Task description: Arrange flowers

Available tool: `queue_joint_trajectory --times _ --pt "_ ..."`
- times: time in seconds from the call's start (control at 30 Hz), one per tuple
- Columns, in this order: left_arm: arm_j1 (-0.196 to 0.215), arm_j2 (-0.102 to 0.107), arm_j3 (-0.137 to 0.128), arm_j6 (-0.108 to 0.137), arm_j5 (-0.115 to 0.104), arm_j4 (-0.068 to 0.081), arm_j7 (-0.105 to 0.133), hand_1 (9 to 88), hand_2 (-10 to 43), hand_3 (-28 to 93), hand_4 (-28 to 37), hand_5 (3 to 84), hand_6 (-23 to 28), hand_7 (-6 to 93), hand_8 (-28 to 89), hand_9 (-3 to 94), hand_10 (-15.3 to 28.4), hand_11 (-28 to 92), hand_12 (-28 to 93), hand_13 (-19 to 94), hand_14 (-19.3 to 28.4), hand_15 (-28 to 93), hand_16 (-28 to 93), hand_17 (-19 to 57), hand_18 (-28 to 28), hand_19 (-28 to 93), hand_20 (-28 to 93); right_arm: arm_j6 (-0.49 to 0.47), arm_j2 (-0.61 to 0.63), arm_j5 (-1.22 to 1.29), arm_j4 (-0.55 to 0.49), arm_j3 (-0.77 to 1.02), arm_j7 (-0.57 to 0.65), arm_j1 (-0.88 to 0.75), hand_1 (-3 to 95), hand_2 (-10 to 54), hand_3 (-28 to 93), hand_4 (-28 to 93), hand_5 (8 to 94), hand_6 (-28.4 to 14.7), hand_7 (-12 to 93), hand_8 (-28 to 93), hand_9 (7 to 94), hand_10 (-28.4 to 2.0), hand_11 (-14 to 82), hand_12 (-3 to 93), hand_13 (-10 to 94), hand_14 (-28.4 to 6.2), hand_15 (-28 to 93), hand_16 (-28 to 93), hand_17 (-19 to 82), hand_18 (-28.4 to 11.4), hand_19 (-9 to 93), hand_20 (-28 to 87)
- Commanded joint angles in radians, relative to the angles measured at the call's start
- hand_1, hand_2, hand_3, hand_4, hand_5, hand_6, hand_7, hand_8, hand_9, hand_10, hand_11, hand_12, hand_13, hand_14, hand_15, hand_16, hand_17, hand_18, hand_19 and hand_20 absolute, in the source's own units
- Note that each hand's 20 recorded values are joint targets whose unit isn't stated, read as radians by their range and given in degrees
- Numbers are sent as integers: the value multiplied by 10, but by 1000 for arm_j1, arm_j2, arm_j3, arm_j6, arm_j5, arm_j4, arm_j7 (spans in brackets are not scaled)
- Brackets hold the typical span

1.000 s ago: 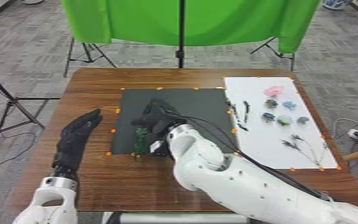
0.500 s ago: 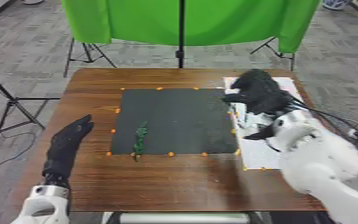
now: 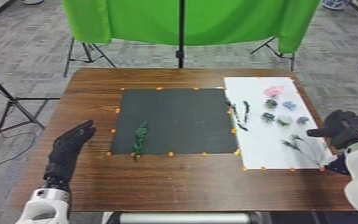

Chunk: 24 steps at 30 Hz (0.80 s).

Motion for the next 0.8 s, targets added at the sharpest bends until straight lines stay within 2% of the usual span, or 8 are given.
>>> queue_joint_trajectory --times 0.03,0.3,0.37,0.43,0.47,0.53,0.6,0.8 --pt "10 -10 4 -16 12 -2 -21 299 -48 635 -205 462 39 95 -57 421 123 145 129 298 135 103 19 39 86 11 171 52 -22 61 16 -45 23 -16 399 -95 556 -283 627 -46 135 -50 673 -151 166 230 824 -62 586 300 552 -149 932 544" --pt "24 -18 8 -21 11 -6 -30 299 -46 632 -202 463 41 94 -57 422 124 146 128 301 139 111 16 39 87 11 172 65 -44 68 14 -50 21 -43 391 -95 575 -283 665 -45 140 -56 714 -149 178 224 835 -58 583 299 561 -148 932 550" --pt "24 -18 8 -21 11 -6 -32 299 -46 632 -202 463 41 94 -57 423 124 146 128 301 139 112 15 40 86 11 172 67 -43 45 21 -63 22 -45 406 -95 584 -280 675 -42 145 -55 725 -148 182 224 840 -56 584 300 565 -147 932 550" --pt "24 -18 9 -19 10 -6 -32 298 -45 632 -202 463 41 93 -57 423 124 146 128 302 140 114 15 40 86 11 172 129 -38 4 37 -94 25 -37 449 -95 607 -267 697 -30 160 -59 751 -141 193 225 849 -50 584 300 576 -143 932 555" --pt "23 -18 9 -17 9 -6 -33 298 -45 631 -202 463 41 93 -57 423 124 146 128 302 140 114 15 40 86 11 172 142 -39 -1 39 -95 12 -37 481 -95 590 -254 711 -25 167 4 769 -135 199 227 856 -47 586 302 581 -140 932 561" --pt "22 -16 10 -15 9 -6 -36 299 -44 631 -203 463 41 93 -57 424 123 147 129 302 140 115 15 40 87 11 172 189 -35 2 39 -105 -1 -33 578 -95 484 -186 757 -13 178 117 831 -117 161 317 877 -38 586 307 598 -136 932 575" --pt "21 -15 10 -16 7 -6 -37 297 -42 630 -204 463 41 93 -57 425 124 147 128 302 140 116 15 39 87 11 172 215 -32 -10 34 -104 -20 -33 619 -95 498 -175 802 6 218 155 897 -98 129 393 904 -28 580 317 617 -133 932 584" --pt "18 -14 15 -25 10 -5 -41 294 -40 632 -205 463 42 91 -56 426 126 148 129 304 142 119 15 39 88 11 172 302 -41 10 -46 -95 -36 -22 625 -95 519 -175 817 10 225 168 918 -89 135 404 921 -20 575 320 634 -129 932 595"
